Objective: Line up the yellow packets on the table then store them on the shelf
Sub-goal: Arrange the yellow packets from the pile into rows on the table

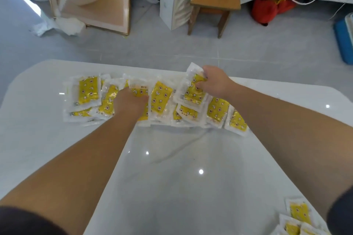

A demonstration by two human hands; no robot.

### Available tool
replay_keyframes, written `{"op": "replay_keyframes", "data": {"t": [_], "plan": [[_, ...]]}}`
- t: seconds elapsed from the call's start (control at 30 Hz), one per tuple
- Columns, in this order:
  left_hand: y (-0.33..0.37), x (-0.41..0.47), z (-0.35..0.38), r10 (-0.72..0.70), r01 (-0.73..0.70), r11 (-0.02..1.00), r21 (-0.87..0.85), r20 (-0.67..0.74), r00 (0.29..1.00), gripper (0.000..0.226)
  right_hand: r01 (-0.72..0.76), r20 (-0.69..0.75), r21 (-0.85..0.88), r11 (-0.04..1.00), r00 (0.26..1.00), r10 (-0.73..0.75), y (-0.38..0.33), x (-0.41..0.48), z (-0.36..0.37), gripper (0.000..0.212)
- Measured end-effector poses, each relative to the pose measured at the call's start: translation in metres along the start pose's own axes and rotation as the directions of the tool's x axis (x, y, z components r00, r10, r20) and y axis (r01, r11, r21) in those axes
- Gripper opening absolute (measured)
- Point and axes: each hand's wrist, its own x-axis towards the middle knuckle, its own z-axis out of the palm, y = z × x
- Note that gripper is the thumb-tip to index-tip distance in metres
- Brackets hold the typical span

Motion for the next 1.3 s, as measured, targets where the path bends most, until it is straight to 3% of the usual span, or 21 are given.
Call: {"op": "replay_keyframes", "data": {"t": [0.13,0.23,0.33,0.5,0.6,0.8,0.87,0.93,1.07,1.17,1.3], "plan": [[0.004,0.009,-0.012,0.083,-0.082,0.996,0.030,-0.051,0.995,0.021,0.003,0.026,0.087,0.996,1.000,-0.005,0.004,-0.004,-0.014,0.013],[0.011,0.021,-0.028,0.075,-0.076,0.995,-0.059,-0.010,0.997,0.024,-0.017,0.203,0.100,0.995,0.979,-0.004,0.013,-0.008,-0.036,0.009],[0.020,0.033,-0.036,0.042,-0.034,0.995,-0.096,0.087,0.995,0.025,-0.114,0.317,0.040,0.993,0.943,0.096,0.022,-0.010,-0.043,0.010],[0.025,0.042,-0.029,0.037,-0.038,0.999,0.003,0.165,0.986,0.021,-0.200,0.122,0.013,0.980,0.973,0.197,0.035,-0.003,-0.023,0.013],[0.021,0.048,-0.021,0.042,-0.050,0.997,0.064,0.114,0.993,0.032,-0.209,0.030,-0.110,0.972,0.976,0.214,0.039,-0.001,-0.010,0.010],[0.009,0.050,-0.017,0.091,-0.089,0.966,0.244,0.001,0.996,0.036,-0.192,-0.073,-0.292,0.937,0.981,0.178,0.039,0.001,0.012,0.028],[0.009,0.047,-0.018,0.149,-0.108,0.889,0.445,-0.059,0.987,0.040,-0.175,-0.122,-0.335,0.926,0.982,0.141,0.039,-0.001,0.018,0.034],[0.009,0.046,-0.019,0.290,-0.159,0.722,0.673,-0.086,0.953,0.049,-0.153,-0.137,-0.331,0.931,0.984,0.113,0.039,-0.005,0.025,0.047],[0.011,0.053,-0.010,0.603,-0.516,0.453,0.727,0.176,0.778,0.062,-0.042,-0.075,-0.331,0.943,0.997,0.018,0.025,-0.008,0.046,0.060],[0.012,0.063,0.001,0.586,-0.632,0.291,0.718,0.389,0.711,0.072,0.014,-0.015,-0.343,0.939,1.000,-0.020,0.015,-0.004,0.063,0.062],[-0.011,0.067,0.009,0.486,-0.612,0.327,0.720,0.427,0.763,0.077,0.072,0.026,-0.405,0.911,0.997,-0.067,0.015,-0.007,0.085,0.061]]}}
